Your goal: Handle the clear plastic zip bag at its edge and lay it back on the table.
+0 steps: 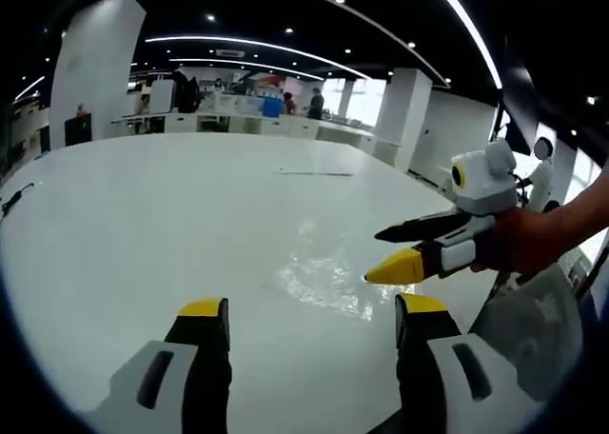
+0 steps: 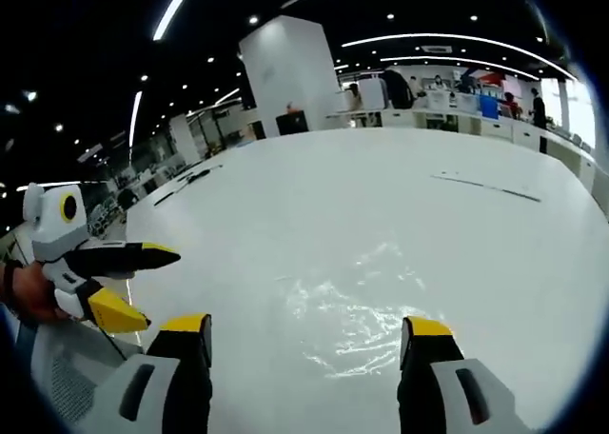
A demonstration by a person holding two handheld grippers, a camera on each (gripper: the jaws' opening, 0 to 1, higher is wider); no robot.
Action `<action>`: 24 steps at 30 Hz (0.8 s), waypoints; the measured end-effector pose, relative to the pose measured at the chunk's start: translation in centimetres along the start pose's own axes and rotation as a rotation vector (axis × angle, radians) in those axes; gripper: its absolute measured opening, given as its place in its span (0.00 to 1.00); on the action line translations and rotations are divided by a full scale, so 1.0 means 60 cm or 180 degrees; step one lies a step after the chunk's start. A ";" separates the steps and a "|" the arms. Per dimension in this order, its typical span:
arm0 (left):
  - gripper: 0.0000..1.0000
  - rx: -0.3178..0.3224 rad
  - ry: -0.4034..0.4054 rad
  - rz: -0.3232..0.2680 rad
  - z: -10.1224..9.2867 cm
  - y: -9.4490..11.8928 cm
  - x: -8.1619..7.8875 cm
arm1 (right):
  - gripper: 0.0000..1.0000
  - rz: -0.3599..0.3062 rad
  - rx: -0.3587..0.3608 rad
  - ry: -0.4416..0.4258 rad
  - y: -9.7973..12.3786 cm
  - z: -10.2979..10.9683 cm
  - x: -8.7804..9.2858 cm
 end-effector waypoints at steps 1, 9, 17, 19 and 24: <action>0.69 0.0014 -0.0015 0.0018 -0.002 -0.001 0.002 | 0.81 0.0009 -0.0019 0.0011 -0.005 0.001 0.000; 0.69 0.0044 -0.0019 0.0026 -0.002 0.000 0.002 | 0.79 0.0115 -0.0036 0.0018 -0.036 -0.002 -0.005; 0.68 0.0040 -0.0004 0.0030 -0.003 0.001 0.004 | 0.78 0.0177 -0.0074 0.0051 -0.072 0.014 -0.016; 0.68 0.0041 0.0001 0.0017 -0.003 0.002 0.003 | 0.78 0.0201 -0.0086 0.0078 -0.080 0.017 -0.019; 0.68 0.0038 0.0031 -0.0007 -0.002 0.003 0.001 | 0.77 0.0220 -0.0102 0.0149 -0.093 0.022 -0.031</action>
Point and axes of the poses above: the point that each gripper's makers call its tool centre point, and the gripper's own axes: y roughly backward along the fingers, z roughly to its left, x roughly out of its underside, the point moved 5 cm from there along y, roughly backward along the fingers, and after that the axes turned 10 degrees about y, right-handed, at the moved point
